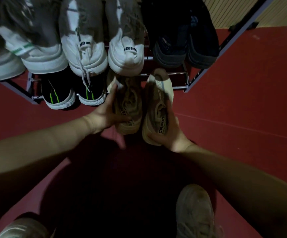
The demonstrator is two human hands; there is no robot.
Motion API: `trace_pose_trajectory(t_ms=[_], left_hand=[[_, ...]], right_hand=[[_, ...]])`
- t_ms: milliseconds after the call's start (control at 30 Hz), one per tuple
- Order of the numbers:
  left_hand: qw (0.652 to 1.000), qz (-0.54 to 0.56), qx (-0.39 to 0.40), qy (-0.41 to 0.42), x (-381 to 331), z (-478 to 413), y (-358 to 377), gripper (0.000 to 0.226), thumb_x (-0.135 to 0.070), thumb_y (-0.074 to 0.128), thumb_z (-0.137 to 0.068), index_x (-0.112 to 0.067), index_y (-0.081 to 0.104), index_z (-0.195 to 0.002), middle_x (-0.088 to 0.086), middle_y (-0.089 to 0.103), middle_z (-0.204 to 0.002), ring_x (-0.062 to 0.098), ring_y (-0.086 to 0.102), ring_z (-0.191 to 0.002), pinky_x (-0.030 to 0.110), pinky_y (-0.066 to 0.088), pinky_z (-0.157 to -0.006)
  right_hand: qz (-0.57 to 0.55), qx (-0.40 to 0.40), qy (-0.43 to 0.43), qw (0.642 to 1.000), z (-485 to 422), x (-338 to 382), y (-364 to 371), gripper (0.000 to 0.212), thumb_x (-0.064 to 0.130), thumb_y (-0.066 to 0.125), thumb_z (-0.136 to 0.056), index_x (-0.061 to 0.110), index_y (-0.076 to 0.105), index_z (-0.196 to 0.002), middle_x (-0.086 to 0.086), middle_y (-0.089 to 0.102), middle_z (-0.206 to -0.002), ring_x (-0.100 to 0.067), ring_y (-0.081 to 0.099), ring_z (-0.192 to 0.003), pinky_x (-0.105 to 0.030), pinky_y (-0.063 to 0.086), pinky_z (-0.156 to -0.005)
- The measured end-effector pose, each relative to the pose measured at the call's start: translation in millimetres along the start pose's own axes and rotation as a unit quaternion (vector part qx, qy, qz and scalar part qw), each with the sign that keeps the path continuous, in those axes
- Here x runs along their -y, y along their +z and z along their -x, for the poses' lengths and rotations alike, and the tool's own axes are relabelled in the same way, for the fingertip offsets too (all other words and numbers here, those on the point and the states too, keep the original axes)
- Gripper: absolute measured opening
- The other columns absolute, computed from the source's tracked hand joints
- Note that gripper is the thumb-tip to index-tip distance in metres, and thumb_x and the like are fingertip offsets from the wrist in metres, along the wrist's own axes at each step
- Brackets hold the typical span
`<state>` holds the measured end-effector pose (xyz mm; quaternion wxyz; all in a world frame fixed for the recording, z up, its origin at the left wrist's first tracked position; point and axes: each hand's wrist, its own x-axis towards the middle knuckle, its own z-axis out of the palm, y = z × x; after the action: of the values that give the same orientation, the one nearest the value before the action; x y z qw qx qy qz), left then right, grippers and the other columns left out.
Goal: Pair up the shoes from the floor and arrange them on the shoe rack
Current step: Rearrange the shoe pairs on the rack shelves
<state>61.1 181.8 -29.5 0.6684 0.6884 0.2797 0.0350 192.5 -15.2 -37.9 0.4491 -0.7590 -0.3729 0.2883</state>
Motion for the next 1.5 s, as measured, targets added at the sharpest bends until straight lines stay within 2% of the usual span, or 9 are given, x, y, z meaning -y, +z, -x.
trace_pose_trajectory(t_ms=[267,433,567,667,800,1000,1133,1300,1500], left_hand=[[0.998,-0.006,-0.062,-0.010,0,-43,-20,0.089,-0.005,0.082,-0.063,-0.007,0.034,-0.139,0.001,0.059,-0.117,0.015,0.058,-0.109,0.013,0.051,-0.077],[0.999,-0.027,-0.043,-0.013,-6,-69,-17,0.099,-0.026,0.085,-0.054,-0.013,0.034,-0.139,0.006,0.058,-0.128,0.016,0.056,-0.118,0.033,0.048,-0.095],[0.998,-0.047,-0.026,-0.012,-16,-87,-6,0.071,-0.010,0.081,-0.068,-0.001,0.048,-0.130,0.015,0.058,-0.128,0.022,0.055,-0.119,0.039,0.046,-0.100],[0.994,-0.106,-0.028,0.009,-22,-94,0,0.083,-0.037,0.083,-0.056,-0.009,0.052,-0.127,0.008,0.058,-0.127,0.018,0.053,-0.121,0.041,0.044,-0.103],[0.975,-0.215,-0.046,0.038,-23,-100,10,0.075,-0.027,0.084,-0.066,-0.005,0.050,-0.128,0.013,0.054,-0.131,0.025,0.048,-0.125,0.030,0.035,-0.106],[0.917,-0.356,-0.181,-0.006,0,-78,10,0.090,-0.065,0.055,-0.067,-0.015,0.039,-0.141,0.023,0.046,-0.135,0.040,0.044,-0.124,0.043,0.039,-0.100],[0.901,-0.412,-0.114,0.072,18,-64,7,0.094,-0.070,0.043,-0.073,-0.012,0.030,-0.146,0.022,0.040,-0.139,0.040,0.043,-0.126,0.051,0.040,-0.100],[0.887,-0.448,-0.092,0.061,26,-57,17,0.094,-0.062,0.042,-0.076,0.002,0.029,-0.143,0.028,0.035,-0.142,0.046,0.030,-0.135,0.054,0.022,-0.113],[0.888,-0.447,-0.109,0.024,18,-59,21,0.074,-0.043,0.058,-0.087,-0.014,0.023,-0.146,0.010,0.023,-0.153,0.035,0.006,-0.144,0.055,0.004,-0.113]], right_hand=[[0.036,0.014,0.015,0.999,-69,4,-20,0.120,0.033,0.079,-0.063,0.013,-0.001,-0.150,0.001,0.041,-0.139,0.002,0.040,-0.128,-0.021,0.037,-0.106],[0.135,0.064,0.062,0.987,-99,-1,-59,0.129,0.044,0.083,-0.059,0.049,-0.014,-0.144,-0.012,0.032,-0.142,-0.026,0.037,-0.130,-0.041,0.036,-0.105],[0.167,0.071,0.092,0.979,-110,-5,-70,0.130,0.044,0.083,-0.060,0.045,-0.016,-0.145,-0.013,0.026,-0.144,-0.030,0.032,-0.132,-0.037,0.032,-0.103],[0.164,0.058,0.100,0.980,-114,-10,-68,0.125,0.030,0.082,-0.069,0.033,-0.015,-0.148,-0.015,0.023,-0.146,-0.031,0.028,-0.136,-0.033,0.025,-0.108],[0.149,0.051,0.093,0.983,-109,-15,-67,0.115,0.017,0.079,-0.074,0.026,-0.006,-0.150,-0.017,0.019,-0.147,-0.027,0.022,-0.137,-0.025,0.018,-0.102],[0.122,0.020,0.093,0.988,-105,-12,-53,0.111,0.024,0.074,-0.076,0.028,-0.012,-0.147,-0.017,0.014,-0.152,-0.023,0.014,-0.144,-0.044,0.011,-0.119],[0.147,0.032,0.099,0.984,-102,-8,-48,0.117,0.046,0.071,-0.067,0.023,-0.008,-0.150,-0.016,0.011,-0.156,-0.032,0.018,-0.143,-0.042,0.019,-0.116],[0.146,0.034,0.047,0.988,-106,-14,-41,0.110,0.033,0.073,-0.071,0.010,0.000,-0.149,-0.011,0.050,-0.126,-0.013,0.053,-0.120,-0.037,0.047,-0.101],[0.175,0.034,0.044,0.983,-99,-24,-42,0.127,0.056,0.067,-0.065,0.005,-0.015,-0.148,-0.010,0.026,-0.149,-0.022,0.027,-0.140,-0.040,0.025,-0.115]])
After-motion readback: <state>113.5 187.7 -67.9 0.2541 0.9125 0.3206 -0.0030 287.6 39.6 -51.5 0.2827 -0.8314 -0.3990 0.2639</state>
